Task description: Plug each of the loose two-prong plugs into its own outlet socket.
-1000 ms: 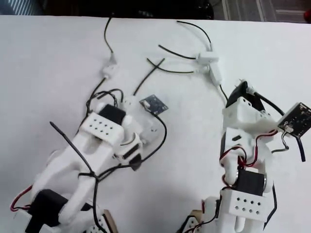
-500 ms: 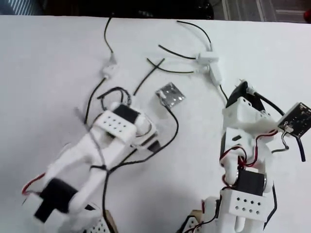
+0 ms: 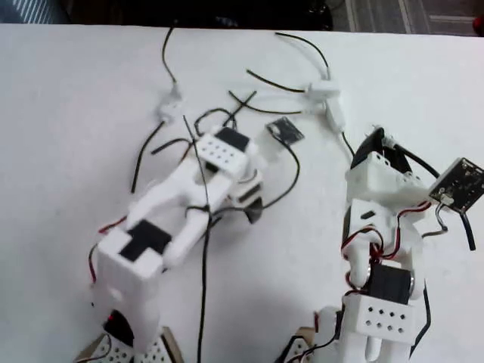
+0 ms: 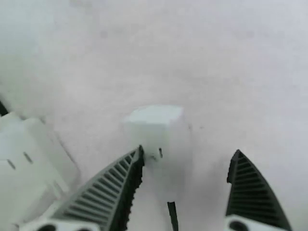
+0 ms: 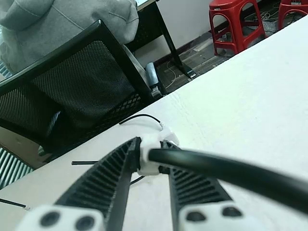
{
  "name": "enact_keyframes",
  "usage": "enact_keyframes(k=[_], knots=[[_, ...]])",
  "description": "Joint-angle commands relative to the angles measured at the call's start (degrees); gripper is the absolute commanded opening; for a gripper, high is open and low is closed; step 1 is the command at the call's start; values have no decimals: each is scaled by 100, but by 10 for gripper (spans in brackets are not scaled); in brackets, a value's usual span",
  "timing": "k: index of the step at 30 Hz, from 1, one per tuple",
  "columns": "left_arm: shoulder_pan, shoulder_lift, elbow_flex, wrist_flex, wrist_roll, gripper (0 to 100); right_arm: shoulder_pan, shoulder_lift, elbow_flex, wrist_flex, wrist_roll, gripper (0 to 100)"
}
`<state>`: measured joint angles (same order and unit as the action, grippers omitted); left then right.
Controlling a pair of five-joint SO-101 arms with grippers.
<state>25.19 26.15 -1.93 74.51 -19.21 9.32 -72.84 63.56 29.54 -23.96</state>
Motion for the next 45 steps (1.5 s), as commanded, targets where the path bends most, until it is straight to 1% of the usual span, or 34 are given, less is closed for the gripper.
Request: enact_keyframes(k=[1, 5, 8, 11, 16, 19, 23, 26, 29, 31, 34, 39, 42, 45], knots=[[-505, 716, -1116, 703, -53, 253, -66, -57, -35, -110, 62, 17], [-637, 1051, -1600, 1029, -440, 163, -66, -57, -35, -110, 62, 17], [-576, 1121, -1714, 1116, -457, 106, -66, -57, -35, -110, 62, 17], [-418, 1112, -1723, 1125, -448, 21, -66, -57, -35, -110, 70, 17], [66, 1059, -1723, 1468, -413, 21, -66, -57, -35, -110, 70, 17], [330, 769, -1679, 1653, 0, 22, -66, -57, -35, -110, 70, 17], [734, 426, -1670, 1864, 334, 23, -66, -57, -35, -110, 70, 17], [1007, 400, -1407, 1697, 580, 23, -66, -57, -35, -110, 70, 17], [1130, 426, -914, 1345, 519, 36, -66, -57, -35, -110, 70, 17], [1095, 391, -651, 1178, 484, 96, -66, -57, -35, -110, 70, 17], [831, 382, -571, 1108, 492, 186, -66, -57, -35, -110, 70, 17], [338, 382, -853, 1116, 422, 199, -66, -57, -35, -110, 70, 17], [31, 382, -985, 1116, 158, 199, -66, -57, -35, -110, 70, 17], [-277, 382, -1090, 1125, 70, 199, -66, -57, -35, -110, 70, 17]])
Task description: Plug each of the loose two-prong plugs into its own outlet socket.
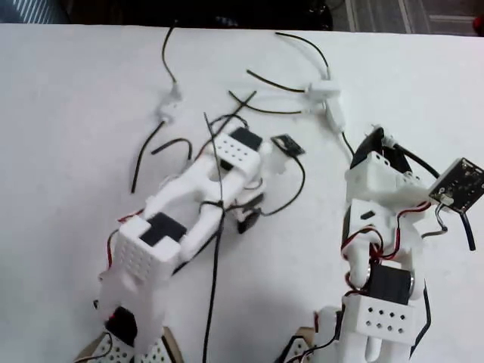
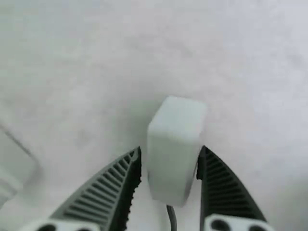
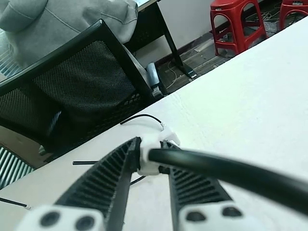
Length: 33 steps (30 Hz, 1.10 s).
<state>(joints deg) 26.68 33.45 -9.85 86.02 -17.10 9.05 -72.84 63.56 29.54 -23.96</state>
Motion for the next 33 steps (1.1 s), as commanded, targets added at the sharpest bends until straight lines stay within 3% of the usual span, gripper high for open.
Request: enact_keyframes(k=[1, 13, 33], knots=[[-514, -356, -343, -18, -141, 199, -40, -57, -35, -110, 70, 17], [-620, -1455, -580, 536, -149, 200, -40, -57, -35, -110, 70, 17], [-637, 251, -633, -229, -114, 186, -40, -57, -35, -110, 79, 17]])
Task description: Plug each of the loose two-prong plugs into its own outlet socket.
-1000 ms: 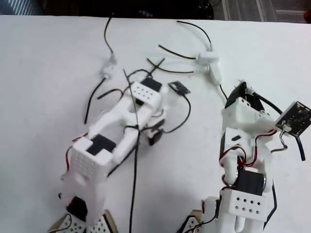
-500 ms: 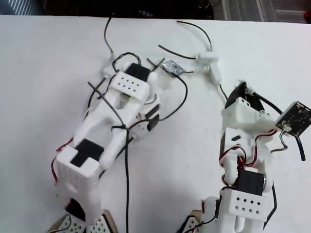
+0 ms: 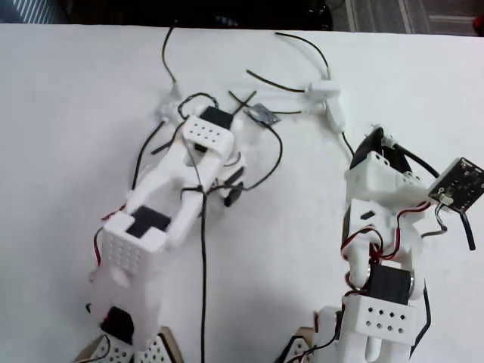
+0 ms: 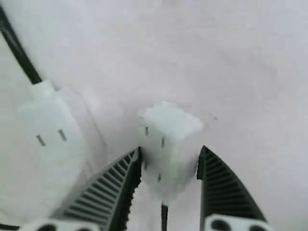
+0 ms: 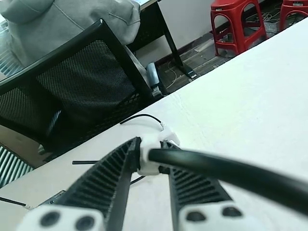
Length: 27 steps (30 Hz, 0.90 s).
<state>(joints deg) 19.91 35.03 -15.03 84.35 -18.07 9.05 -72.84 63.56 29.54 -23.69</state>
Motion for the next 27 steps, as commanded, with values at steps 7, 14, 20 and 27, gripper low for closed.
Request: enact_keyframes(k=[7, 14, 20, 27], knots=[[646, 66, -114, 167, 35, 39, -40, -57, -35, -110, 53, 17], [1015, -541, -70, 299, 607, 159, -40, -57, -35, -110, 53, 17], [989, -1200, -70, 519, 589, 185, -40, -57, -35, -110, 53, 17], [470, -1578, -70, 615, 571, 181, -40, -57, -35, -110, 53, 17]])
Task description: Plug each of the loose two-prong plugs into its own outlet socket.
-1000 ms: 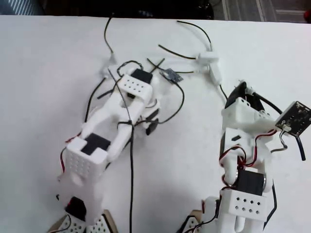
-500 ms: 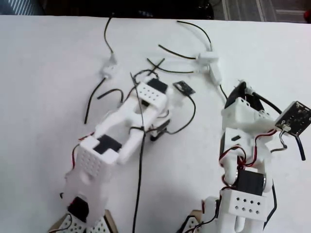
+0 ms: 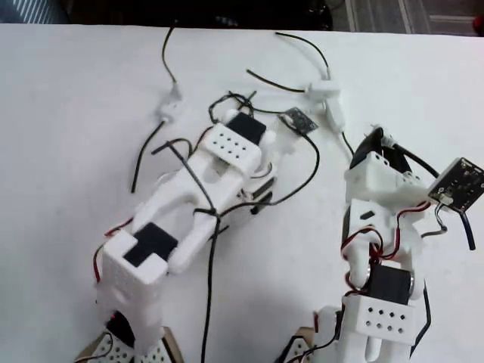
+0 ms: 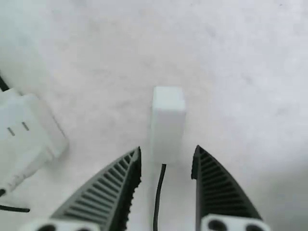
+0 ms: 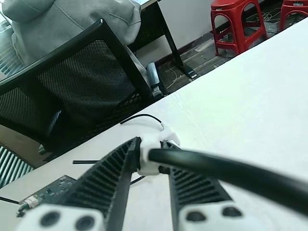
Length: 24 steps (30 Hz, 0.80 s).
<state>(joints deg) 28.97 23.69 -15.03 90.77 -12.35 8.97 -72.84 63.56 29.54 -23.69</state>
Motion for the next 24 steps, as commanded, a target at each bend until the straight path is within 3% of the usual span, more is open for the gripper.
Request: enact_keyframes(k=[1, 5, 9, 16, 24], knots=[[-593, -444, -70, -114, 0, 181, -31, -57, -35, -110, 53, 17], [-1077, -224, -62, -387, -9, 181, -31, -57, -35, -110, 53, 17], [-1086, 295, -79, -554, -9, 181, -31, -57, -35, -110, 53, 17], [-251, 585, -105, -413, 35, 179, -31, -57, -35, -110, 53, 17], [374, 189, 0, -62, 44, 91, -31, -57, -35, -110, 53, 17]])
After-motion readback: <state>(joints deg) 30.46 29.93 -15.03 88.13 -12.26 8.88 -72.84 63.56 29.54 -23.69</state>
